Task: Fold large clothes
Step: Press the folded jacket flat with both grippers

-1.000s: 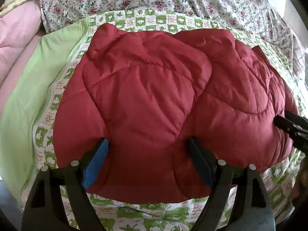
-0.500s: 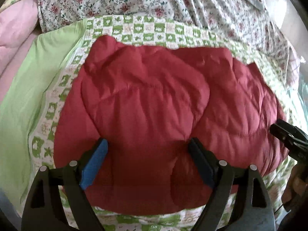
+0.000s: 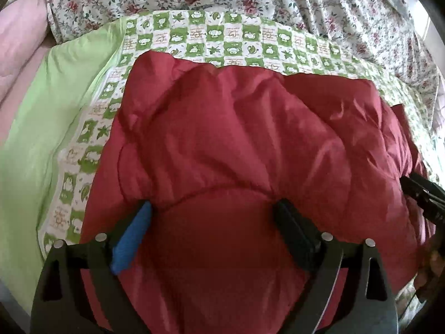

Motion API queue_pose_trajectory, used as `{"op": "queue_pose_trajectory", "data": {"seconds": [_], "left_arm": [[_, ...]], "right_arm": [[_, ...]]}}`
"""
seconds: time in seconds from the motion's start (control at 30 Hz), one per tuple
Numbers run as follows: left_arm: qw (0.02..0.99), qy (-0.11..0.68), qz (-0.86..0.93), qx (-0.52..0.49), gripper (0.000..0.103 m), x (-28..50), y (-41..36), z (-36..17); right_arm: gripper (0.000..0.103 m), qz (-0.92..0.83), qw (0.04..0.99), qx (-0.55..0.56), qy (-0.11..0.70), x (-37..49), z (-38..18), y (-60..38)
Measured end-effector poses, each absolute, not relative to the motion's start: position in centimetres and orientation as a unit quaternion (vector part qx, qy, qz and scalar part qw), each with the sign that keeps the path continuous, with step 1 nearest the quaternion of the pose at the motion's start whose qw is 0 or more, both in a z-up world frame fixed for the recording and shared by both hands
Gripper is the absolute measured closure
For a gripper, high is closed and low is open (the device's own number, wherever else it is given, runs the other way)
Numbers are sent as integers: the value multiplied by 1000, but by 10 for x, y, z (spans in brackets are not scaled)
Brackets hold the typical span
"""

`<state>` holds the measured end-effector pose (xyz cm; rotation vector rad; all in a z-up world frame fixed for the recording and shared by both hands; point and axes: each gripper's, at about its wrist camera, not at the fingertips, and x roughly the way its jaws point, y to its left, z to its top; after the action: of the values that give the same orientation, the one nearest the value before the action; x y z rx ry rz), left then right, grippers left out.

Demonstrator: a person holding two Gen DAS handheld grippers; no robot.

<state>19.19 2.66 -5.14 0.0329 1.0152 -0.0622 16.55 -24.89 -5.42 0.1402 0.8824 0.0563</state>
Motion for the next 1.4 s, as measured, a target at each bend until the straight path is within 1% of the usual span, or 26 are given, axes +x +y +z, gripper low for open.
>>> {"op": "queue_pose_trajectory", "data": {"seconds": [0.2, 0.33, 0.43, 0.57, 0.67, 0.83, 1.03, 1.17, 1.33, 1.4], "left_arm": [[875, 483, -23, 26, 7, 196, 24, -56], [876, 482, -23, 27, 7, 198, 25, -57], [877, 479, -24, 27, 6, 198, 26, -58], [878, 478, -22, 30, 6, 198, 25, -57], [878, 477, -25, 33, 7, 189, 23, -46], [881, 469, -62, 21, 7, 157, 21, -28], [873, 483, -58, 48, 6, 148, 7, -50], [873, 481, -58, 47, 6, 148, 6, -50], [878, 472, -56, 55, 0, 151, 4, -54], [879, 470, -54, 58, 0, 153, 4, -57]], "right_arm": [[25, 35, 902, 88, 422, 170, -58, -257], [27, 37, 908, 101, 406, 154, -36, -258], [26, 52, 911, 86, 400, 133, -26, -247], [25, 44, 900, 51, 431, 134, -46, -237], [24, 40, 898, 51, 436, 141, -57, -238], [24, 37, 899, 47, 434, 142, -57, -238], [24, 35, 903, 45, 426, 137, -51, -233], [25, 34, 908, 40, 416, 128, -39, -232], [24, 37, 904, 39, 424, 135, -56, -235], [24, 37, 905, 39, 422, 137, -59, -234]]}}
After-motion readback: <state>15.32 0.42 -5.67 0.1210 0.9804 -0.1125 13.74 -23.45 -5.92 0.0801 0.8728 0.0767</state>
